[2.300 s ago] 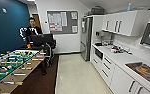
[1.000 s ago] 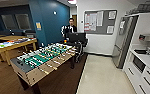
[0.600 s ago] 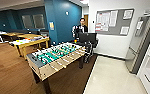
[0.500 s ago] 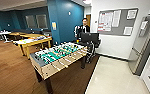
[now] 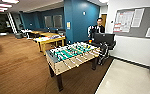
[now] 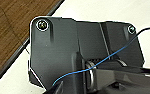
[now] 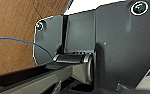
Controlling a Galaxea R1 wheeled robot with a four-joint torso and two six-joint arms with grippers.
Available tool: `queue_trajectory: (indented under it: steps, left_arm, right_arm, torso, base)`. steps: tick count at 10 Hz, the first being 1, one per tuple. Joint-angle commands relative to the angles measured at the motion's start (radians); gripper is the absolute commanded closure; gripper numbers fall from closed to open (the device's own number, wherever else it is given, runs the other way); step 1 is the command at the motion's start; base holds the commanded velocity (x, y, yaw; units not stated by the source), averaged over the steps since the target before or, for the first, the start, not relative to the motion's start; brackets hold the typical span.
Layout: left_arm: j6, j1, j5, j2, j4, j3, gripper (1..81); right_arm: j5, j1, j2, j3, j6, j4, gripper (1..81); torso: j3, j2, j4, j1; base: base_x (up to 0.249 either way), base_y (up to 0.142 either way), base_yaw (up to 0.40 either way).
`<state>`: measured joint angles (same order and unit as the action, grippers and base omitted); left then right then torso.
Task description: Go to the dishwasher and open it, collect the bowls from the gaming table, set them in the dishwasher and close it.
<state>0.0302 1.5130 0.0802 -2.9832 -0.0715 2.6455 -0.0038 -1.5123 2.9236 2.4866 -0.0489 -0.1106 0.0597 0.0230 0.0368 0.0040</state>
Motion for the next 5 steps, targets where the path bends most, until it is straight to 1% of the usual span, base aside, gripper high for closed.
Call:
queue_trajectory:
  steps: [1,5]
  left_arm:
    - [-0.001,-0.041,-0.056,-0.007,-0.011,0.013,1.0]
    - [-0.001,-0.041,-0.057,-0.019,-0.013,0.036,1.0]
  right_arm:
    - [-0.059,0.045,0.008,0.017,-0.003,0.009,1.0]
    - [-0.059,0.048,0.015,0.02,-0.005,0.009,1.0]
  torso:
    - [0.0,0.0,0.0,0.0]
    - [0.0,0.0,0.0,0.0]
  base:
    - [0.0,0.0,0.37]
    - [0.0,0.0,0.37]
